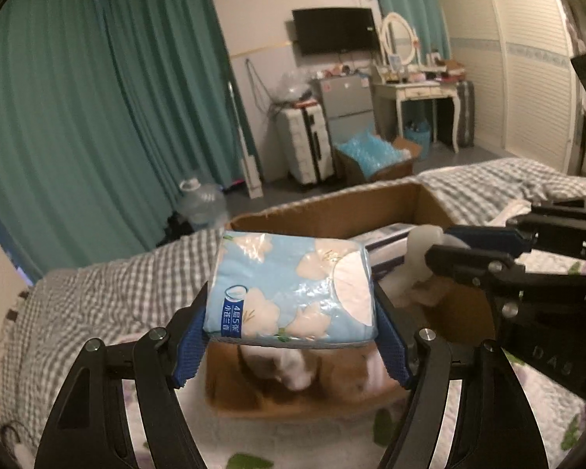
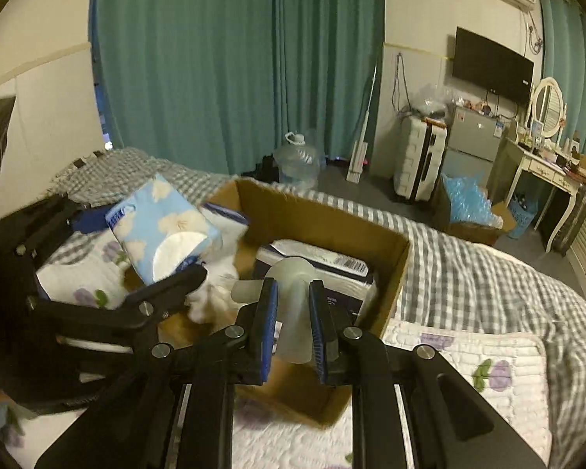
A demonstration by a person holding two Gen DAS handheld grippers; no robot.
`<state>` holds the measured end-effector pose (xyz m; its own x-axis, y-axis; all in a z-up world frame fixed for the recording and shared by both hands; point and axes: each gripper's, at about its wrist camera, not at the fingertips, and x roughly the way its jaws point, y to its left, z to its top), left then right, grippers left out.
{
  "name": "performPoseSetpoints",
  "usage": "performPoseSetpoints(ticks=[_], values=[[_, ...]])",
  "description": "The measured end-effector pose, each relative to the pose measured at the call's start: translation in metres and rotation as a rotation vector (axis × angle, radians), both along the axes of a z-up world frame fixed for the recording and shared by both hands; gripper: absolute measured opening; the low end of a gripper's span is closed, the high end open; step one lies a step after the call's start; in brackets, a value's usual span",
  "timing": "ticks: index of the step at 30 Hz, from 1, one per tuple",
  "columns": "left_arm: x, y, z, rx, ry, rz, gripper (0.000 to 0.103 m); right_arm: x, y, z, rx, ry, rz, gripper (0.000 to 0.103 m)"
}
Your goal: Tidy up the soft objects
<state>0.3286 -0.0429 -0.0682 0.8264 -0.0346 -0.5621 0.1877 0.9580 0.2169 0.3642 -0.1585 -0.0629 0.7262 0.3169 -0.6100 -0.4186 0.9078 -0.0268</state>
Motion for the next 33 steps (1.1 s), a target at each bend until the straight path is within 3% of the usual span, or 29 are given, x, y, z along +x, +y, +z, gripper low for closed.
performPoseSetpoints(ticks=[5, 6, 8, 9, 15, 21, 23, 24, 25, 27, 30, 33], values=[[0.017, 0.003, -0.015, -0.013, 0.021, 0.009, 0.082, 0.021, -0.006, -0.026, 0.02, -0.002, -0.026, 0.024], [0.018, 0.004, -0.016, -0.003, 0.018, 0.019, 0.084, 0.02, -0.006, -0.027, 0.023, -0.017, -0.041, 0.03], [0.021, 0.005, -0.015, 0.022, 0.014, 0.031, 0.085, 0.02, -0.011, -0.024, 0.033, -0.031, -0.067, 0.069], [0.02, 0.006, -0.013, 0.029, 0.015, 0.041, 0.085, 0.018, -0.014, -0.02, 0.044, -0.044, -0.086, 0.073], [-0.006, 0.017, 0.032, -0.023, -0.032, 0.073, 0.085, -0.002, -0.032, 0.026, 0.078, -0.108, -0.163, 0.073], [-0.079, 0.027, 0.129, -0.053, -0.204, 0.112, 0.085, -0.067, -0.05, 0.112, 0.082, -0.222, -0.248, 0.074], [-0.107, 0.03, 0.158, -0.058, -0.273, 0.101, 0.087, -0.098, -0.051, 0.148, 0.075, -0.291, -0.276, 0.079], [-0.124, 0.032, 0.176, -0.063, -0.314, 0.093, 0.098, -0.113, -0.052, 0.164, 0.08, -0.319, -0.281, 0.081], [-0.134, 0.034, 0.185, -0.067, -0.338, 0.089, 0.103, -0.133, -0.052, 0.183, 0.088, -0.355, -0.287, 0.084], [-0.17, 0.037, 0.209, -0.084, -0.413, 0.06, 0.103, -0.158, -0.049, 0.207, 0.095, -0.393, -0.292, 0.09], [-0.203, 0.04, 0.227, -0.1, -0.457, 0.039, 0.103, -0.2, -0.045, 0.236, 0.088, -0.439, -0.299, 0.101], [-0.236, 0.048, 0.238, -0.13, -0.51, 0.037, 0.103, -0.239, -0.043, 0.252, 0.089, -0.482, -0.299, 0.103]])
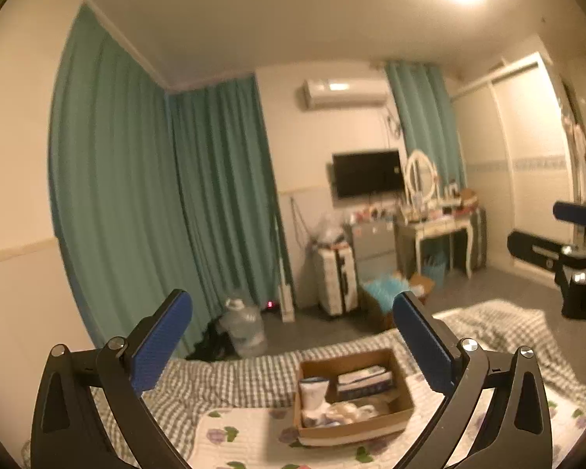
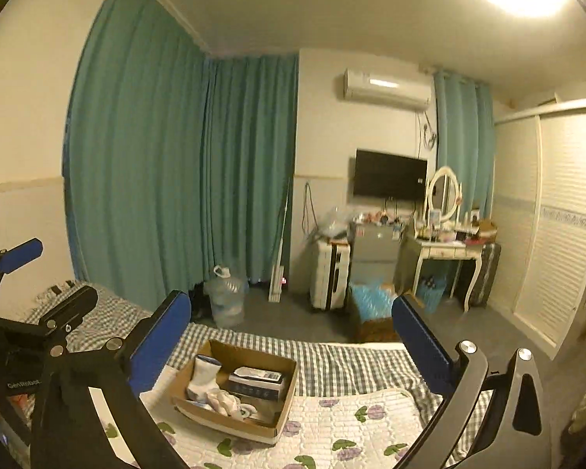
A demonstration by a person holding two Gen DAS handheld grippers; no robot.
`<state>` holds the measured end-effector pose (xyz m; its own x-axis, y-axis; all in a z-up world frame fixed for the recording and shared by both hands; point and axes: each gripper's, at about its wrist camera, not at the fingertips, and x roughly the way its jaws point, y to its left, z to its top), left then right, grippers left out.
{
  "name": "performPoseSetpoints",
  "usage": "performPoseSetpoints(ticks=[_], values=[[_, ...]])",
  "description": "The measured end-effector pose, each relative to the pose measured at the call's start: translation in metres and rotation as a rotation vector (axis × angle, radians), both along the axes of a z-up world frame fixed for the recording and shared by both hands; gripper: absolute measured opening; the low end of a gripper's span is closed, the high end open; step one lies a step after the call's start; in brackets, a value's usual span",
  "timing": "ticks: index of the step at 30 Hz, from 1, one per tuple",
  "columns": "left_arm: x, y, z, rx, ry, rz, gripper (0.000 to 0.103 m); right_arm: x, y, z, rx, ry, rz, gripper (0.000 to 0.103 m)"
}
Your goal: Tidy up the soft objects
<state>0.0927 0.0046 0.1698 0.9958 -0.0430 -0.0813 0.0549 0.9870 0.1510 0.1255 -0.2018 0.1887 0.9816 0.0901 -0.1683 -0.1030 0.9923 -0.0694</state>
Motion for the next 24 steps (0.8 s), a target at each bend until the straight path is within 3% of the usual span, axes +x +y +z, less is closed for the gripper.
performPoseSetpoints(ticks=[5, 9, 17, 19, 21, 24], values=[[-0.041, 0.008, -0.007, -0.038, -0.071, -0.005, 0.103, -0.053, 0.002, 0.002, -0.018, -0.019, -0.012, 0.103], [-0.053, 0.011, -0.04, -0.065, -0.066, -0.034, 0.103, -0.083, 0.001, -0.023, 0.017, -0.041, -0.012, 0.103], [-0.034, 0.013, -0.152, -0.073, 0.049, 0.04, 0.103, -0.084, 0.007, -0.159, 0.063, -0.017, -0.016, 0.103], [-0.023, 0.018, -0.177, -0.106, 0.116, 0.039, 0.103, -0.071, 0.004, -0.193, 0.103, 0.057, -0.015, 0.103], [-0.009, 0.019, -0.197, -0.123, 0.18, 0.048, 0.103, -0.055, -0.001, -0.21, 0.135, 0.117, -0.024, 0.103], [-0.005, 0.013, -0.204, -0.102, 0.2, 0.051, 0.103, -0.047, -0.001, -0.222, 0.104, 0.15, -0.042, 0.103]])
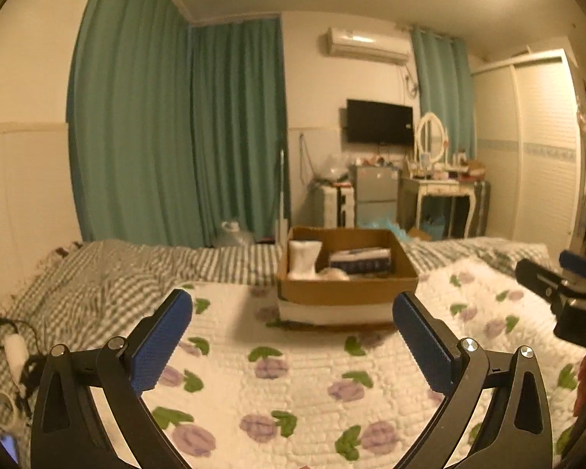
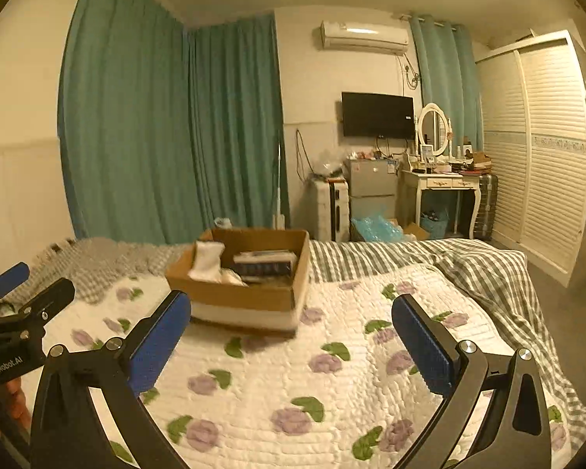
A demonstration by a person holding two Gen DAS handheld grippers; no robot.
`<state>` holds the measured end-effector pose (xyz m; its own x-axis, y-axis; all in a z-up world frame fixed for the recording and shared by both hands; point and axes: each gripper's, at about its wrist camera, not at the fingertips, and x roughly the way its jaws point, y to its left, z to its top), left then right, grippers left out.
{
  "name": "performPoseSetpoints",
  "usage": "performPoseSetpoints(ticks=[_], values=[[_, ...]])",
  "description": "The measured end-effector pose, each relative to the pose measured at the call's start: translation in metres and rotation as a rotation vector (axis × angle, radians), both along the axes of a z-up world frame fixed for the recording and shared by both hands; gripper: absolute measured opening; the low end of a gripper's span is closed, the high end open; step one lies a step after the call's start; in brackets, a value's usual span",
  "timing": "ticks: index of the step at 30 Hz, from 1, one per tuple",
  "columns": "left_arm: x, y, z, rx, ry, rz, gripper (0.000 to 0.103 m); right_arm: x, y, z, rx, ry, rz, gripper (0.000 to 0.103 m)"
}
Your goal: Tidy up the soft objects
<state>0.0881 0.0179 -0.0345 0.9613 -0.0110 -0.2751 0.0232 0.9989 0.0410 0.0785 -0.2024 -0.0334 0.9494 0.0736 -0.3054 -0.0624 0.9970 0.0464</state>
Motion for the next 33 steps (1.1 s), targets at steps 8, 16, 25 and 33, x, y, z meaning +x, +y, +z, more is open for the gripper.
performPoseSetpoints(ticks=[8, 16, 25, 33], values=[[-0.01, -0.003, -0.003, 0.004, 0.023, -0.001, 0.103, 0.006, 0.0, -0.008, 0.009, 0.022, 0.001, 0.103], [-0.009, 0.001, -0.007, -0.007, 0.037, 0.007, 0.103, 0.007, 0.006, -0.008, -0.004, 0.025, 0.006, 0.103], [-0.01, 0.001, -0.007, -0.007, 0.051, 0.005, 0.103, 0.007, 0.006, -0.009, 0.001, 0.023, 0.003, 0.103], [-0.012, 0.005, -0.005, -0.013, 0.045, 0.017, 0.103, 0.007, 0.007, -0.011, 0.0, 0.03, 0.005, 0.103]])
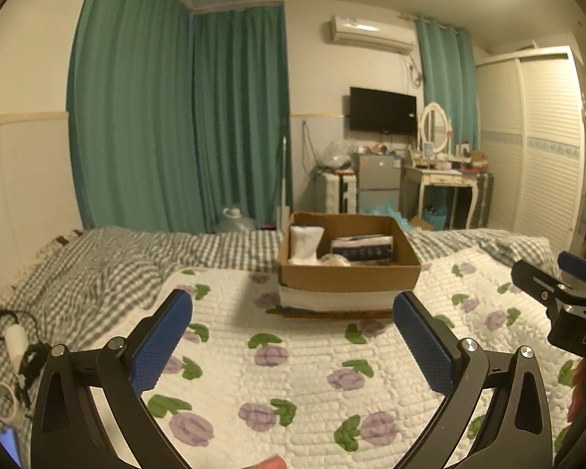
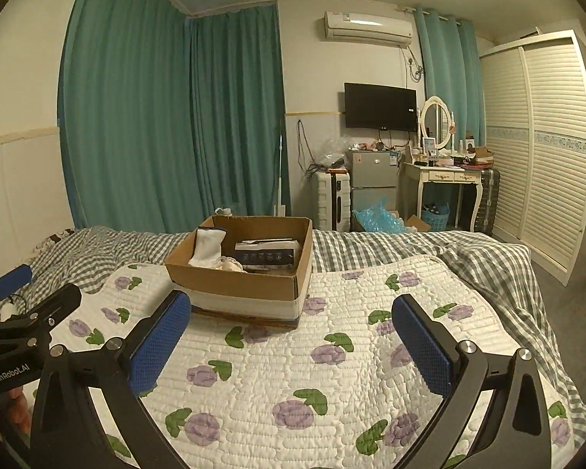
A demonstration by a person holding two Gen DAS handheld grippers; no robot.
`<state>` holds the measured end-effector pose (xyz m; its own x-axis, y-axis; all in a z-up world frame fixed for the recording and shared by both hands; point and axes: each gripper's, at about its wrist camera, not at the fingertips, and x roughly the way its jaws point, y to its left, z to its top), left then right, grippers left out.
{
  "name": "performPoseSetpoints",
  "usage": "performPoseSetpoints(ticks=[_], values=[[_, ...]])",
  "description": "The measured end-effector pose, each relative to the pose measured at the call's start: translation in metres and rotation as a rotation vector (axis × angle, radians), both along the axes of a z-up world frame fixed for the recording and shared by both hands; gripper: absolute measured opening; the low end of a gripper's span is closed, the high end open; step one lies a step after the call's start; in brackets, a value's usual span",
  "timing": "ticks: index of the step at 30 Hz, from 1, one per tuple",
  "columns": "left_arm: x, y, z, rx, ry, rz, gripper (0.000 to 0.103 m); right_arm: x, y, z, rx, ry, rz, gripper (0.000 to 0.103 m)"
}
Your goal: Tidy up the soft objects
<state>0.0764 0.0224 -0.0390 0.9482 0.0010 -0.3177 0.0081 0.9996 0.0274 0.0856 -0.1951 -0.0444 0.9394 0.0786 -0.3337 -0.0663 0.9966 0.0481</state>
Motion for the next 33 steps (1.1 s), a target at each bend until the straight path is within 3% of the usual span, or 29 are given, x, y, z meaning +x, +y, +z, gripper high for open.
performPoseSetpoints(ticks=[33], values=[[-0.0001, 0.0045, -0.0038, 0.001, 0.011, 0.006, 0.103, 0.0037, 0.0029, -0.006, 0.002, 0.03, 0.007, 0.103]])
